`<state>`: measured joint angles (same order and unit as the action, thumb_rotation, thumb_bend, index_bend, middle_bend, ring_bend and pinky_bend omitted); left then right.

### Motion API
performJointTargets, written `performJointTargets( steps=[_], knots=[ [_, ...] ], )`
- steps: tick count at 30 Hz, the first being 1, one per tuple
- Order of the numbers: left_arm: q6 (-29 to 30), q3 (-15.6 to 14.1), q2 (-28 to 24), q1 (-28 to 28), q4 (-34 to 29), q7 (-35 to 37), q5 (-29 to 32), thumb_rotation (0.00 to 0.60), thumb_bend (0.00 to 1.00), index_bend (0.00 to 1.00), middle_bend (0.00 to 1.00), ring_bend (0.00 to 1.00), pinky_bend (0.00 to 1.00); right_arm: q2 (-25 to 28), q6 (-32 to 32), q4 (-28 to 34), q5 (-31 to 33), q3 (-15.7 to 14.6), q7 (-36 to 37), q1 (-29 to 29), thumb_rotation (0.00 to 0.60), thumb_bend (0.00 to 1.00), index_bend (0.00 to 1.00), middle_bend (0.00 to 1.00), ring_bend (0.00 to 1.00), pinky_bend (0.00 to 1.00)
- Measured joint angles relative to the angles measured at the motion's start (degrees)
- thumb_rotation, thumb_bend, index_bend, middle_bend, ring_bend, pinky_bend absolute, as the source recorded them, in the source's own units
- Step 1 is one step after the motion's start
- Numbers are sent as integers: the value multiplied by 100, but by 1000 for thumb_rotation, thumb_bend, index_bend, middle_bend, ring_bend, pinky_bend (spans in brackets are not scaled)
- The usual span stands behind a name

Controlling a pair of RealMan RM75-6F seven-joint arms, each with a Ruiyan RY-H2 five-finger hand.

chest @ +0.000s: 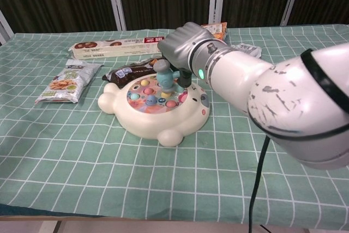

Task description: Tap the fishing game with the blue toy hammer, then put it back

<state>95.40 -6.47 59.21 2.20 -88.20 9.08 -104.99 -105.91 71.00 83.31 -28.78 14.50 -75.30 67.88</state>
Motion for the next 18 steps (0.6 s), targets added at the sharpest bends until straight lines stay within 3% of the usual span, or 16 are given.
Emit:
performJointTargets(
  steps=[10, 18],
  knots=[
    [12, -3, -3, -1, 2, 15, -11, 600, 387, 0, 12, 20, 93, 18, 6, -35, 35, 2, 14, -23, 600, 562, 1000, 763, 834, 947],
    [-20, -5, 5, 6, -14, -27, -6, 600, 388, 0, 12, 20, 93, 356, 170, 156, -116, 80, 220, -182, 600, 561, 1000, 763, 834, 947]
  ],
)
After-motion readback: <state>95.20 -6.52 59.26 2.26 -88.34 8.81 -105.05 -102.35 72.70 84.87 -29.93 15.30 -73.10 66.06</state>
